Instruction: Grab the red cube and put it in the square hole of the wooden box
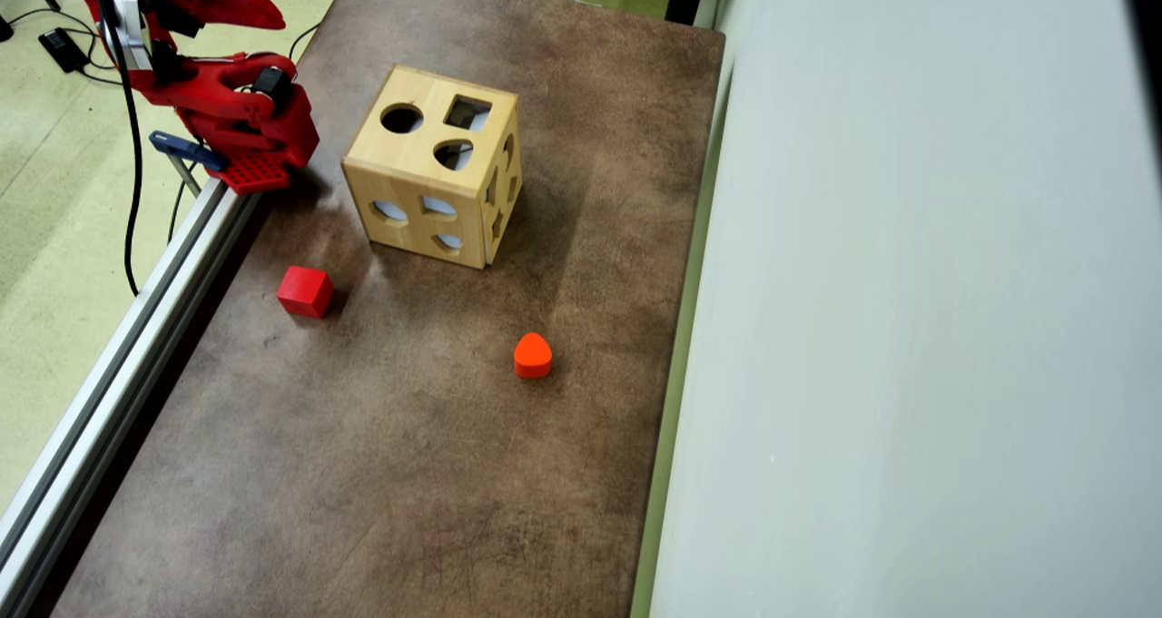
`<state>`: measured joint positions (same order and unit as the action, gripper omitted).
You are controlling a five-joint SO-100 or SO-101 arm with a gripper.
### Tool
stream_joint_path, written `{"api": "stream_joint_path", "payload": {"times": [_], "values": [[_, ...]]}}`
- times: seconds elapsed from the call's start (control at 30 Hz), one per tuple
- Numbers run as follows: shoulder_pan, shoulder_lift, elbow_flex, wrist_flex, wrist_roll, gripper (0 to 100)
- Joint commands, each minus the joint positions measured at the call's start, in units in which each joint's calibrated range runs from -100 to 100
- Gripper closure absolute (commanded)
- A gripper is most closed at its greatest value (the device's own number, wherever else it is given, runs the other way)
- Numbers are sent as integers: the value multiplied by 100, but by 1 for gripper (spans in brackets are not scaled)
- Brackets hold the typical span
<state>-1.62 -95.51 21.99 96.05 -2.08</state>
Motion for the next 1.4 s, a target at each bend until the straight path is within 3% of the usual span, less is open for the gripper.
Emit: {"api": "stream_joint_path", "payload": {"times": [0.0, 0.8, 0.97, 1.37], "values": [[6, 9, 2, 18, -5, 97], [58, 162, -7, 18, 10, 97], [481, 1326, -222, -71, 34, 97], [1603, 5810, -2780, 34, 54, 97]]}}
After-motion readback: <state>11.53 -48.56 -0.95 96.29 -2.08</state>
